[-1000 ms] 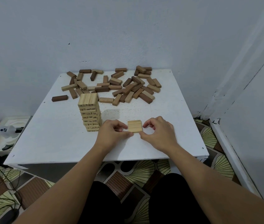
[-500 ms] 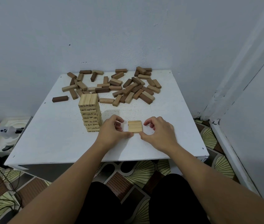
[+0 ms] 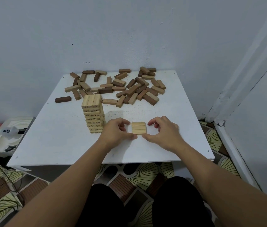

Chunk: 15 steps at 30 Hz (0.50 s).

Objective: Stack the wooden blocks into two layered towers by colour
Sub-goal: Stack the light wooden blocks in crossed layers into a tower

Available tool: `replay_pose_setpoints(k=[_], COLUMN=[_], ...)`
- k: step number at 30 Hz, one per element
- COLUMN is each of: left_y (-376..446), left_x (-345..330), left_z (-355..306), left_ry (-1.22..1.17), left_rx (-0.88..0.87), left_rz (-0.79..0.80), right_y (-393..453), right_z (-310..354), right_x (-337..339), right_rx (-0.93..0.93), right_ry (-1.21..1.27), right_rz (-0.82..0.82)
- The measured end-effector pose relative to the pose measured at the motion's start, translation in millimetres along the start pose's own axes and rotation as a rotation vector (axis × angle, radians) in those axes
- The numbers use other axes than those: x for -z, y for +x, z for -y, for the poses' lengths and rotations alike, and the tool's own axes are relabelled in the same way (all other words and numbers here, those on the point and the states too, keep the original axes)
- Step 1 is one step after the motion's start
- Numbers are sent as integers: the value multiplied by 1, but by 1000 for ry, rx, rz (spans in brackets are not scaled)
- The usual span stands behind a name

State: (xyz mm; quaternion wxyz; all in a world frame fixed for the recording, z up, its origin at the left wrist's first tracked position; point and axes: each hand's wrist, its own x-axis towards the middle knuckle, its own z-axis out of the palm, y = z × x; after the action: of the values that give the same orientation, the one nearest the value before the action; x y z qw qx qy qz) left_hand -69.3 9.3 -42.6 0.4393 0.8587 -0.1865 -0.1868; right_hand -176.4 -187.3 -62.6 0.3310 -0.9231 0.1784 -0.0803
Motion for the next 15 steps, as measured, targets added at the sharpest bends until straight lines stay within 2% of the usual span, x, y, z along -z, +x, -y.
replay_pose_setpoints(k=[15], left_y=[0], left_x=[-3], left_z=[7], left_ry=[-40], left_rx=[-36], left_rz=[-28], right_y=[-4], right_z=[1], right_x=[-1], right_rx=[20], right_ry=[48], right_rz=[-32])
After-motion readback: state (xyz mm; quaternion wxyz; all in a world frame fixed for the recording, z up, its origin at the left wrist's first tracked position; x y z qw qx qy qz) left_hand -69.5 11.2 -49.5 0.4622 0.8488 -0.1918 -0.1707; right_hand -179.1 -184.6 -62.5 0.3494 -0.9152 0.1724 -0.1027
